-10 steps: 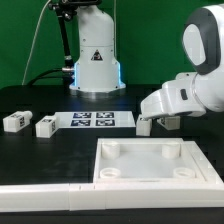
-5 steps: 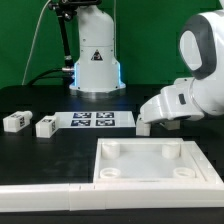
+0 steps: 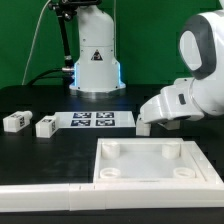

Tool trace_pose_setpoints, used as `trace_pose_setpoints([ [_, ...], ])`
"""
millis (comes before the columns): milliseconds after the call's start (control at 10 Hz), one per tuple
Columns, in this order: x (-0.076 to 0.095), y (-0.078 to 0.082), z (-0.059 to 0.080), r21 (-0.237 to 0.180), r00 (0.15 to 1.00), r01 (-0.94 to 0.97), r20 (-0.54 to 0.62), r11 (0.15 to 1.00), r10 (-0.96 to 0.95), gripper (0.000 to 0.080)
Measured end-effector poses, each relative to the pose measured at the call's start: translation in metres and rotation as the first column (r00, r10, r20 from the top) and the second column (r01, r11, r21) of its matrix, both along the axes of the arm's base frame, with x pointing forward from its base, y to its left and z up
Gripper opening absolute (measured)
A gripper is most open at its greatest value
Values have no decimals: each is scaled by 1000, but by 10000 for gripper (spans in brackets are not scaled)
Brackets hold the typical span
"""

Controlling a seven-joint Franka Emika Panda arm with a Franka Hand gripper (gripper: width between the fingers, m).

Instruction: Assemble one leg

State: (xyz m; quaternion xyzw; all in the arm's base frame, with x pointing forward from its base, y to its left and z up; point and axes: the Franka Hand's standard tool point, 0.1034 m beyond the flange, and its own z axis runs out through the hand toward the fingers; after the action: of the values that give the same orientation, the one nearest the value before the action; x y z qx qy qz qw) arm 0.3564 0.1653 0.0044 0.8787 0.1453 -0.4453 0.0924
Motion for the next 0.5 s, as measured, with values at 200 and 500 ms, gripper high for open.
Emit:
trace_pose_setpoints([
  [200, 0, 0, 0, 0, 1000, 0, 0, 1000, 0, 293],
  [500, 3, -2, 4, 10, 1000, -8, -6, 1000, 8, 293],
])
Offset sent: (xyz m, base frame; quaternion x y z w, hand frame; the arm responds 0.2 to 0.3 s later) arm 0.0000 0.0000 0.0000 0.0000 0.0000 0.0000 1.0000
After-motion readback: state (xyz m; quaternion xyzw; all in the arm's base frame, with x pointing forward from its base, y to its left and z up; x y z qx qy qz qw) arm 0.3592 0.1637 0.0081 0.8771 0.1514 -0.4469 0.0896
